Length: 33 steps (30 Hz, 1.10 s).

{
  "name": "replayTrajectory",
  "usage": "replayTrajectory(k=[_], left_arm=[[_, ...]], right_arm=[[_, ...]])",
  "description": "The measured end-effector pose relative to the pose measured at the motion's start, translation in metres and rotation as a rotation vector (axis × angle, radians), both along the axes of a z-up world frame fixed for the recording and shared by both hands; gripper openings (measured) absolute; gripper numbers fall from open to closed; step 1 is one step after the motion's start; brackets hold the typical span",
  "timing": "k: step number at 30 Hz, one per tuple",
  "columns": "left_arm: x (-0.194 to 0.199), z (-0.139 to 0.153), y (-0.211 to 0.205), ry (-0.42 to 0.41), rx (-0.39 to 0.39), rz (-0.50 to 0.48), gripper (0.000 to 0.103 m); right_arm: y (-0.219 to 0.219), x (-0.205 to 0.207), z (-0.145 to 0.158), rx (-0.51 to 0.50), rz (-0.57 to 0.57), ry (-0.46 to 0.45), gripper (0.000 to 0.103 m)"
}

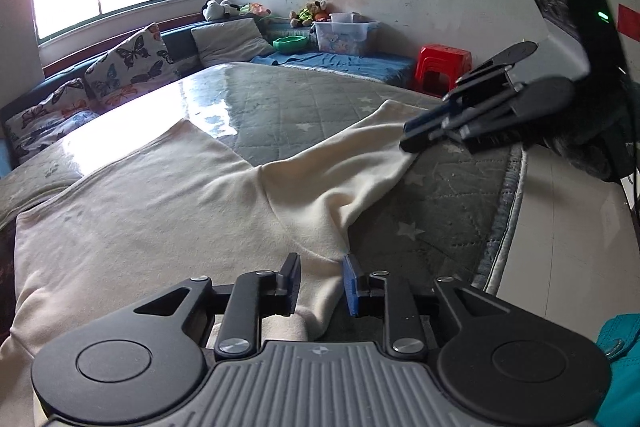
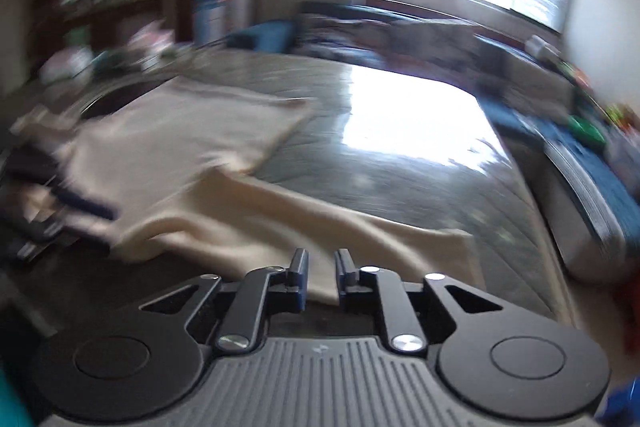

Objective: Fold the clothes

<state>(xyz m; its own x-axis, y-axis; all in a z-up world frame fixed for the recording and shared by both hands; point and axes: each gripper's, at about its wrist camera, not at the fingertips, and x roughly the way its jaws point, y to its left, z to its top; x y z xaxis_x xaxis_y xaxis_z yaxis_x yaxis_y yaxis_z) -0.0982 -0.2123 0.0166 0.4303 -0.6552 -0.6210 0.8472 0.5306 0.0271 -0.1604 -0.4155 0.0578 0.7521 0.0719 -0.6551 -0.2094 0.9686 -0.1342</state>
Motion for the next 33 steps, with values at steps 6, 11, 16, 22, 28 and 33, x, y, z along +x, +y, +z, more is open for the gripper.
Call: replayTrajectory(k=[6, 11, 16, 22, 28, 33], left_arm=[[0.005, -0.003, 0.007, 0.028, 0.001, 0.01, 0.026], [0.005, -0.006, 0.009, 0.034, 0.002, 0.007, 0.026], [0.006, -0.006, 0.01, 0.038, 0.008, -0.001, 0.026], [0.007, -0.008, 0.012, 0.037, 0.032, -0.034, 0.027], [0.011, 0.008, 0.013, 0.018, -0.001, -0.025, 0.027], [0.021, 0.006, -0.002, 0.05, -0.033, -0.011, 0.026]], right_arm=[[0.061, 0.008, -0.014, -0.193, 0.256, 0.008, 0.021], [0.084, 0.009, -0.022, -0.294, 0.373, 0.018, 0.02], [0.085, 0.005, -0.016, -0.328, 0.39, 0.0, 0.002], [0.072, -0.005, -0.014, -0.336, 0.361, 0.016, 0.001], [0.062, -0.013, -0.014, -0.232, 0.341, 0.046, 0.006], [0.005, -0.001, 0.002, -0.058, 0.071, 0.023, 0.009]])
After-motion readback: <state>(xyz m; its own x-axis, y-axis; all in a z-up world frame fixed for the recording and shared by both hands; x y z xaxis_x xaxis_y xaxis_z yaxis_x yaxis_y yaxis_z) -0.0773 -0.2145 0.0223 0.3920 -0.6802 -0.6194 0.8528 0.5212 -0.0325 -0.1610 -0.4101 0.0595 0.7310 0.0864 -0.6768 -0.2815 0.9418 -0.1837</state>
